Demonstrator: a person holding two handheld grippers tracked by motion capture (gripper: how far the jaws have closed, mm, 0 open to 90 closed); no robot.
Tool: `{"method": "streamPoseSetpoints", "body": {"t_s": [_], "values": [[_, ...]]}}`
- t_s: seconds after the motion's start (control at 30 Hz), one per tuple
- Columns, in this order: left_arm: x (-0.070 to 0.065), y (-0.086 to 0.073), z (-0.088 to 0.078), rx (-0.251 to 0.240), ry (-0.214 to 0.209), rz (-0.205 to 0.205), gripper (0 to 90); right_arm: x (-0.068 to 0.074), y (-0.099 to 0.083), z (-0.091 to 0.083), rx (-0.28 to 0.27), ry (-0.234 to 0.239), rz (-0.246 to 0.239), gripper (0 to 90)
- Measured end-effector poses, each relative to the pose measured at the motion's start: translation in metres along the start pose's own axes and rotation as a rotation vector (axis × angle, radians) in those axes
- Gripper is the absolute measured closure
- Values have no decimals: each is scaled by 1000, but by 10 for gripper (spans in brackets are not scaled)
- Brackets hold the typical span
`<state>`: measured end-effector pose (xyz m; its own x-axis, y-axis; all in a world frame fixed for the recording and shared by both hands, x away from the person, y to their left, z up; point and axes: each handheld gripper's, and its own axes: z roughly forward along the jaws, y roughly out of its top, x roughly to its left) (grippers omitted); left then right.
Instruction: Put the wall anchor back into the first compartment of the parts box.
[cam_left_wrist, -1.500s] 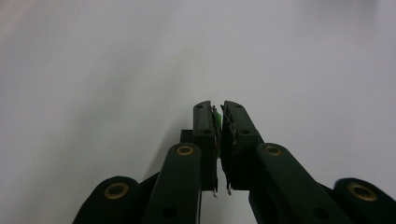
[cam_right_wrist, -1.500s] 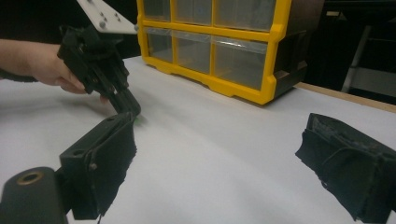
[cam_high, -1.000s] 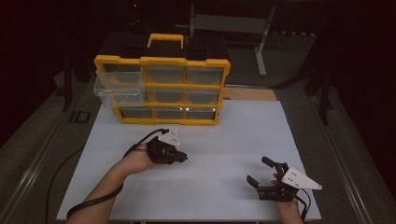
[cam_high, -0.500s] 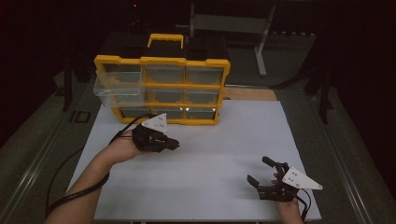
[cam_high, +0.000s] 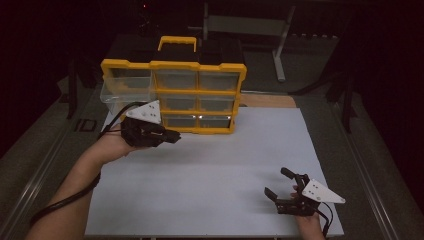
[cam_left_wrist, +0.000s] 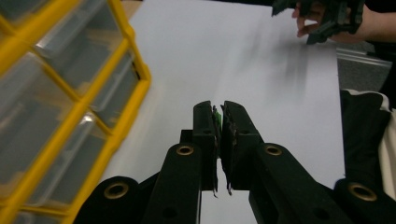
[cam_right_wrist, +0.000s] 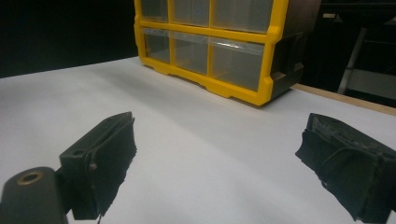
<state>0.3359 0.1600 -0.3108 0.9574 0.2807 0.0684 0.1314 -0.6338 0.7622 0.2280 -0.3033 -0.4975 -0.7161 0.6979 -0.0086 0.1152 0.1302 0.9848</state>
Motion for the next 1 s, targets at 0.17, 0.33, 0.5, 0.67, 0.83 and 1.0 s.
{"method": "streamPoseSetpoints", "body": {"t_s": [0.17, 0.33, 0.5, 0.67, 0.83, 1.0], "values": [[7, 7, -21, -32, 36, -2, 839, 0, 0, 0, 2, 1, 2, 96], [14, 10, -36, -56, 70, -9, 839, 0, 0, 0, 4, 0, 7, 96], [18, 11, -46, -72, 98, -14, 838, 0, 0, 0, 4, -1, 6, 96], [24, 9, -59, -94, 137, -20, 839, 0, -1, 1, 3, 0, 5, 96], [30, 6, -72, -129, 178, -41, 839, 0, 0, 1, 4, -1, 3, 96], [35, 0, -85, -151, 218, -68, 838, -1, -1, 1, 0, -1, 8, 96]]}}
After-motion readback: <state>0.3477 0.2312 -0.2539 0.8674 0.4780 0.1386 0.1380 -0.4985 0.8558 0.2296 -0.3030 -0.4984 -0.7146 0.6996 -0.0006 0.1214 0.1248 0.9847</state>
